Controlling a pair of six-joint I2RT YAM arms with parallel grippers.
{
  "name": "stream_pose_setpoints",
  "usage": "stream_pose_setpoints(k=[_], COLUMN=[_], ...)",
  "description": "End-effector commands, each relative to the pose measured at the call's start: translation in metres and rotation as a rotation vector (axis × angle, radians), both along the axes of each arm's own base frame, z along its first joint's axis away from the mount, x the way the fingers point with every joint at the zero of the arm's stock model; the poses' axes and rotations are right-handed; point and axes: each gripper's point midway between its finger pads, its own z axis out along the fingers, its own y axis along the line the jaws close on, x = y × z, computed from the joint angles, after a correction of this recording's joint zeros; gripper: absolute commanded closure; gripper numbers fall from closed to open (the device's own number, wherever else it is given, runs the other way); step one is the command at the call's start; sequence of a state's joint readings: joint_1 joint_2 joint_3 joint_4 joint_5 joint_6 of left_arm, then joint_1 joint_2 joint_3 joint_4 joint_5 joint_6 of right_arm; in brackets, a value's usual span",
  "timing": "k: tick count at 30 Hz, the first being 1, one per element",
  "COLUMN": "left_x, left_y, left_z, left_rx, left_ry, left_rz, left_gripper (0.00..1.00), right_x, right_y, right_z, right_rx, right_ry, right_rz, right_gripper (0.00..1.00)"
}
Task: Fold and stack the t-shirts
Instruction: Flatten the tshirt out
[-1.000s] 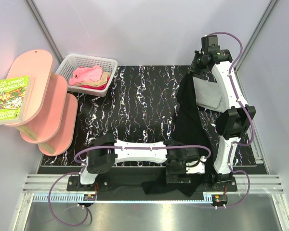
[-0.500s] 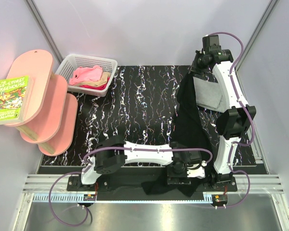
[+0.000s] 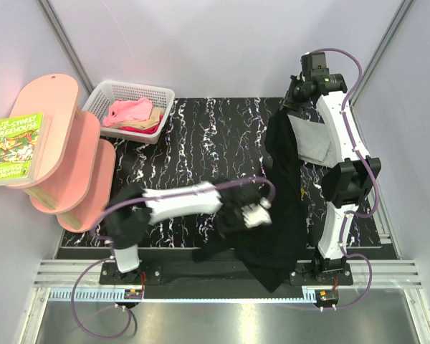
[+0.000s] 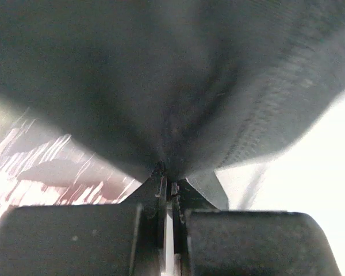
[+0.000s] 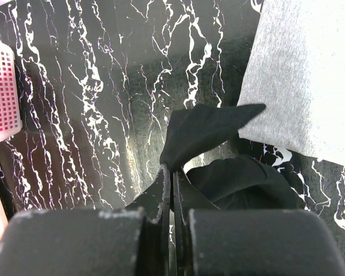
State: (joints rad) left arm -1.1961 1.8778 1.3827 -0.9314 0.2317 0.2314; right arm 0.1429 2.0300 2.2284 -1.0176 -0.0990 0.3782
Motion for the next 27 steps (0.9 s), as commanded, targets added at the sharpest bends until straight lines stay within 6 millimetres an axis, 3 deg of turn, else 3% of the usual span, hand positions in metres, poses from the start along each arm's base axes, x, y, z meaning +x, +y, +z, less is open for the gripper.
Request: stream_pose_setpoints(k=[1,3,5,9,12,13,16,17,19,20,22,23,24,25,26,27], left_x=[0.042,0.050,0.048,0.046,0.056,0.071,0.090,0.096,0.112,0.116,0.133,0.140,0.159,0.162,0.178,0.167], left_y=[0.074,0.103,0.133,0.170,0.205,0.220,0.256,0.265,0.288,0.291,0.286,0.279,0.264,0.253,0.235,0.213], left_z=[0.041,0.051,0.046,0.031,0.014,0.011,-0.003,-0.006,-0.014,-0.014,0.001,0.010,0.036,0.051,0.082,0.094], left_rx=[-0.036,-0.025,0.018,0.085,0.176,0.208,0.287,0.311,0.377,0.386,0.355,0.329,0.264,0.224,0.142,0.079], left_ry=[-0.105,-0.124,-0.124,-0.133,-0.171,-0.212,-0.243,-0.257,-0.291,-0.301,-0.346,-0.363,-0.427,-0.428,-0.478,-0.436], left_rz=[0.090,0.139,0.153,0.167,0.201,0.228,0.283,0.300,0.331,0.341,0.374,0.386,0.416,0.423,0.435,0.414], left_gripper=[1.00,1.00,1.00,1.00,1.00,1.00,1.00,0.98,0.70,0.48,0.43,0.29,0.20,0.16,0.15,0.15], right_x=[0.002,0.003,0.004,0.007,0.007,0.006,0.006,0.006,0.006,0.006,0.006,0.006,0.006,0.006,0.007,0.007], right_y=[0.001,0.001,0.002,0.004,0.007,0.007,0.008,0.010,0.012,0.012,0.012,0.013,0.013,0.012,0.013,0.014], right_z=[0.033,0.032,0.030,0.027,0.027,0.027,0.025,0.026,0.024,0.025,0.023,0.022,0.020,0.020,0.019,0.018], right_rx=[0.029,0.028,0.030,0.042,0.055,0.057,0.066,0.071,0.078,0.082,0.085,0.082,0.083,0.080,0.083,0.082], right_ry=[-0.090,-0.090,-0.088,-0.083,-0.082,-0.080,-0.075,-0.078,-0.076,-0.078,-0.074,-0.075,-0.070,-0.069,-0.070,-0.067], right_rz=[0.006,0.003,0.005,0.008,0.014,0.014,0.018,0.024,0.030,0.031,0.034,0.036,0.035,0.033,0.033,0.036], right_gripper=[1.00,1.00,1.00,1.00,1.00,1.00,1.00,1.00,1.00,1.00,1.00,1.00,1.00,1.00,1.00,1.00])
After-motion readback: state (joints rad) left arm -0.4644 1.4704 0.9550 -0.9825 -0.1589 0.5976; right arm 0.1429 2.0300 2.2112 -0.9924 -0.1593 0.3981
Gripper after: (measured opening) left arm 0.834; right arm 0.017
